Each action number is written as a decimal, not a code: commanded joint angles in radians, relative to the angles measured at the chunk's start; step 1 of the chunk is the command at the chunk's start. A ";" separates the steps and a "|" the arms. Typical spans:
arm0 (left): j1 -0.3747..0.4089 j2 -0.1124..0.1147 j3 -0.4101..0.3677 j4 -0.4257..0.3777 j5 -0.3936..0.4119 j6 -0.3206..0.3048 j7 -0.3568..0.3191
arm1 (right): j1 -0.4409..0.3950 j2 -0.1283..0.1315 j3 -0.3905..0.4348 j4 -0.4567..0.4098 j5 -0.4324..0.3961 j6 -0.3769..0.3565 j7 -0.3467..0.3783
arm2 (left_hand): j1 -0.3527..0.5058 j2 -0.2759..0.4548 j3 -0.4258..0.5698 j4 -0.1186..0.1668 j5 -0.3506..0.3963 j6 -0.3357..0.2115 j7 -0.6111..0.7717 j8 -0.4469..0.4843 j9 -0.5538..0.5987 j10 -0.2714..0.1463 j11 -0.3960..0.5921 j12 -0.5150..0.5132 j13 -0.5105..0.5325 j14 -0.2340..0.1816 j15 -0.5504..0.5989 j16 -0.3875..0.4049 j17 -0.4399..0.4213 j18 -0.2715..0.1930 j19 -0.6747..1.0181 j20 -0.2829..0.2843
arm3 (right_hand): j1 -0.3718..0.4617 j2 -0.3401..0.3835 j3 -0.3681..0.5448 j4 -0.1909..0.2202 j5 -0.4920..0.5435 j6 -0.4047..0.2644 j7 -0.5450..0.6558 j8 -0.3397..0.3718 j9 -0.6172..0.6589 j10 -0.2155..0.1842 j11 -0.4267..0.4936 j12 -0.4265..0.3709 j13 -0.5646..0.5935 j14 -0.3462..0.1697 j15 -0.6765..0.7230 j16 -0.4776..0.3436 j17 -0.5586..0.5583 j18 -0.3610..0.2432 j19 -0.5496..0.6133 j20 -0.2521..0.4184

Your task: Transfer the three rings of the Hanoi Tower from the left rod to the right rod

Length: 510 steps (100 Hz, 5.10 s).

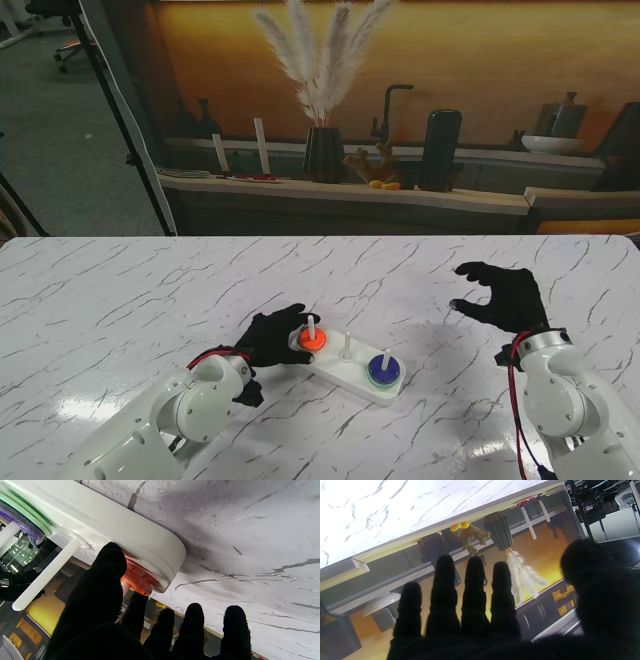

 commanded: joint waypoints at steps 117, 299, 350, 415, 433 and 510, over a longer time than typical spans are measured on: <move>0.004 -0.014 0.000 0.004 -0.005 0.010 0.008 | -0.013 -0.010 -0.004 -0.001 0.012 -0.007 -0.002 | 0.171 0.080 -0.111 -0.006 0.153 -0.047 0.307 0.152 0.086 -0.025 0.053 0.029 0.064 -0.012 0.067 0.055 0.019 0.001 0.152 0.038 | -0.013 -0.020 0.015 0.031 0.004 0.005 0.021 -0.015 0.001 -0.005 0.017 0.015 0.025 -0.007 0.041 0.017 0.010 0.286 0.043 0.022; 0.047 0.014 -0.134 -0.220 -0.019 -0.022 -0.127 | 0.006 -0.013 -0.049 0.044 0.056 0.000 0.007 | 0.154 0.102 -0.171 -0.006 0.176 -0.029 0.290 0.133 0.099 -0.027 0.050 0.021 0.062 -0.004 0.045 0.033 0.008 0.002 0.127 0.020 | -0.009 -0.020 0.012 0.031 0.014 0.003 0.020 -0.015 -0.002 -0.007 0.010 0.013 0.017 -0.005 0.031 0.013 0.009 0.285 0.038 0.025; 0.013 0.010 -0.086 -0.245 -0.067 -0.028 -0.136 | 0.015 -0.013 -0.047 0.057 0.052 0.006 0.005 | 0.154 0.103 -0.174 -0.005 0.180 -0.029 0.288 0.135 0.101 -0.028 0.049 0.020 0.064 -0.005 0.043 0.032 0.008 0.002 0.127 0.020 | -0.007 -0.022 0.016 0.030 0.014 0.004 0.021 -0.014 -0.002 -0.008 0.010 0.013 0.017 -0.006 0.031 0.014 0.009 0.286 0.038 0.026; -0.059 -0.004 0.053 -0.220 -0.160 -0.041 -0.141 | 0.035 -0.008 -0.044 0.093 0.034 0.018 0.010 | 0.154 0.104 -0.176 -0.006 0.182 -0.026 0.286 0.137 0.101 -0.031 0.048 0.020 0.062 -0.007 0.041 0.030 0.008 0.002 0.127 0.021 | -0.007 -0.028 0.024 0.029 0.017 0.002 0.026 -0.013 -0.003 -0.009 0.013 0.013 0.019 -0.009 0.033 0.014 0.010 0.285 0.038 0.026; -0.077 -0.010 0.088 -0.205 -0.179 -0.043 -0.137 | 0.037 -0.007 -0.041 0.097 0.028 0.018 0.009 | 0.156 0.104 -0.176 -0.005 0.181 -0.026 0.286 0.137 0.093 -0.027 0.045 0.019 0.061 -0.008 0.041 0.031 0.008 0.002 0.127 0.021 | -0.006 -0.029 0.026 0.028 0.017 0.002 0.026 -0.013 -0.002 -0.012 0.013 0.013 0.020 -0.009 0.033 0.014 0.010 0.284 0.038 0.026; -0.126 -0.016 0.176 -0.164 -0.217 -0.058 -0.152 | 0.043 -0.005 -0.030 0.110 0.023 0.023 0.017 | 0.154 0.104 -0.176 -0.005 0.180 -0.026 0.288 0.137 0.090 -0.025 0.045 0.019 0.058 -0.009 0.041 0.033 0.008 0.002 0.127 0.021 | -0.005 -0.030 0.030 0.027 0.019 0.002 0.029 -0.013 -0.003 -0.010 0.015 0.012 0.019 -0.011 0.034 0.013 0.011 0.284 0.038 0.026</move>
